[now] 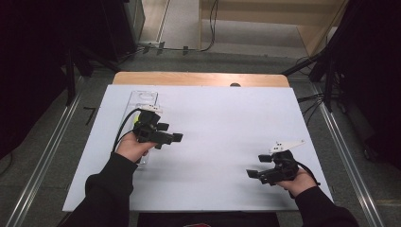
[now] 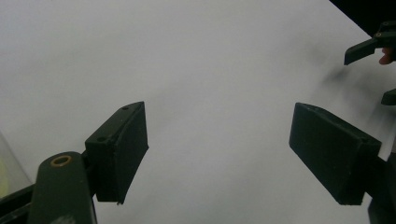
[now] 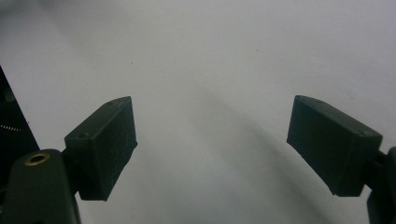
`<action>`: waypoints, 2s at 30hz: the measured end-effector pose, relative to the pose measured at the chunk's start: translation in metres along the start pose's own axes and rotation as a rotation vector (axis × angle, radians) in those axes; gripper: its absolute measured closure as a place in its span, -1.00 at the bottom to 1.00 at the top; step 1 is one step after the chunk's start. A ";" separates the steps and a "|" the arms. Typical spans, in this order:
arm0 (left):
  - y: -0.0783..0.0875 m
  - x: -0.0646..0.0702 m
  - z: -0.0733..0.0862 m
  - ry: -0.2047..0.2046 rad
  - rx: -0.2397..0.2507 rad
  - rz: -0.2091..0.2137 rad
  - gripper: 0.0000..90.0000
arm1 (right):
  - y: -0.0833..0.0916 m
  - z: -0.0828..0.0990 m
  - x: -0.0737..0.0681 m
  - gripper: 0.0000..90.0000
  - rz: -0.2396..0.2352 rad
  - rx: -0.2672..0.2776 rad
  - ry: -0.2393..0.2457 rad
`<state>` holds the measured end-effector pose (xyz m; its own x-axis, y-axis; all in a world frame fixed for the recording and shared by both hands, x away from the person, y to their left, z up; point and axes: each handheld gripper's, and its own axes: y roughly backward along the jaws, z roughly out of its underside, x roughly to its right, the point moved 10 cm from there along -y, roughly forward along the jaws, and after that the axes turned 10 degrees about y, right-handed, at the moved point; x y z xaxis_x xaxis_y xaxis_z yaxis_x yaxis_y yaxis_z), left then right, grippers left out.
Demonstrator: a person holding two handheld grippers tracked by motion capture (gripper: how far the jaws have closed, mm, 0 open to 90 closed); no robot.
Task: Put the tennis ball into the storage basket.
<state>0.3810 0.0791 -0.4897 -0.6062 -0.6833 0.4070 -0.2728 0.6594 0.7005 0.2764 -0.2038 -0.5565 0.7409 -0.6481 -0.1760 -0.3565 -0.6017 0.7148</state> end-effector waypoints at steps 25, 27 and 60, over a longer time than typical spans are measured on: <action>-0.003 0.012 0.027 -0.085 0.001 0.015 -0.55 | 0.000 0.000 0.000 -0.70 -0.003 0.003 -0.010; -0.003 0.013 0.029 -0.084 0.007 0.024 -0.55 | 0.000 0.000 0.000 -0.70 -0.003 0.003 -0.011; 0.008 0.014 0.069 -0.098 0.030 0.058 -0.55 | 0.000 0.001 0.001 -0.70 -0.002 0.000 -0.010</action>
<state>0.3188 0.0961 -0.5190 -0.6913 -0.6109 0.3860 -0.2568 0.7070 0.6589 0.2766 -0.2047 -0.5573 0.7360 -0.6516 -0.1837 -0.3550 -0.6025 0.7148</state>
